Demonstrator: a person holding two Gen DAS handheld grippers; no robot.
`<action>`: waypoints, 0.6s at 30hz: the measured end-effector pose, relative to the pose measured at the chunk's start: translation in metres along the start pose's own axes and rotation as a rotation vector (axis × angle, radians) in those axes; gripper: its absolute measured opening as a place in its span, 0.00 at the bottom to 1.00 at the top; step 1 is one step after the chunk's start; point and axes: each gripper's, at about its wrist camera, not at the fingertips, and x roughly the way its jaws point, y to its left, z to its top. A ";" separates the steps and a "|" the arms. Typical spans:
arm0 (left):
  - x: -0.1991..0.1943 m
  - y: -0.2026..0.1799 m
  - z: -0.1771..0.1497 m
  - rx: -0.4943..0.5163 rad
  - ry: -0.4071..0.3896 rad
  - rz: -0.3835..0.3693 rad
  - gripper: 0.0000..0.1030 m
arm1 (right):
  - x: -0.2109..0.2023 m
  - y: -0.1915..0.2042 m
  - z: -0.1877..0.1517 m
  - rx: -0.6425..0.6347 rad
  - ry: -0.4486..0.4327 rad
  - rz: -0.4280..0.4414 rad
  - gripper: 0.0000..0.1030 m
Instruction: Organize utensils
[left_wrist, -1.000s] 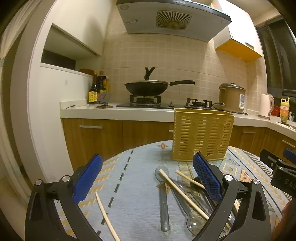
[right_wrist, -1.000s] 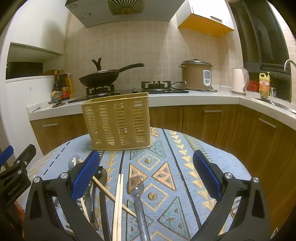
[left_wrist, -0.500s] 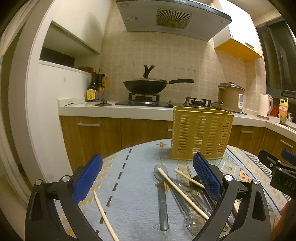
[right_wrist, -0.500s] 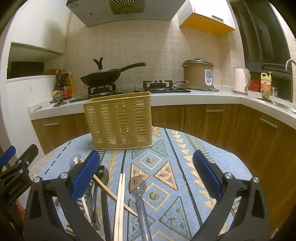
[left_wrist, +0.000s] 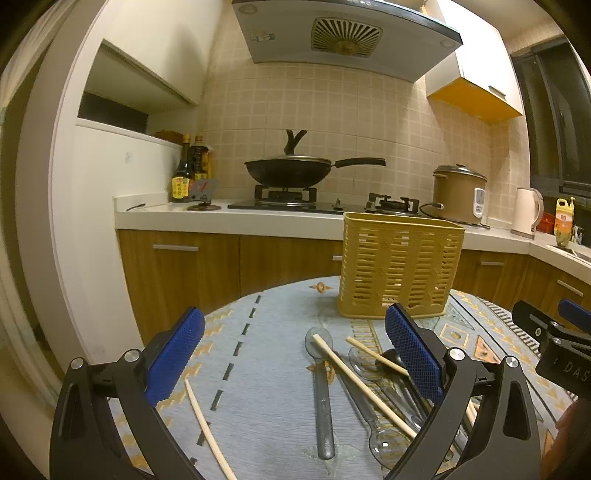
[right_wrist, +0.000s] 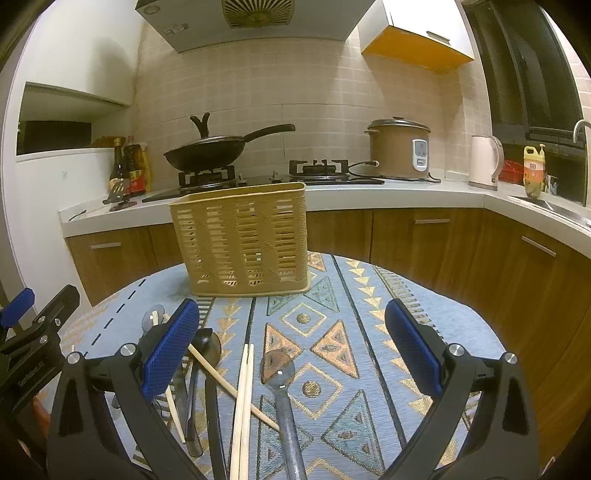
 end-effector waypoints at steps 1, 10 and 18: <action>0.000 0.000 0.000 0.001 0.000 0.000 0.92 | 0.000 0.001 0.000 -0.003 -0.001 -0.001 0.93; -0.001 0.000 0.000 0.000 0.001 0.000 0.92 | -0.002 0.003 0.000 -0.009 -0.005 0.001 0.93; 0.000 0.001 0.001 -0.006 0.010 -0.008 0.92 | -0.002 0.002 0.000 -0.007 -0.007 0.003 0.93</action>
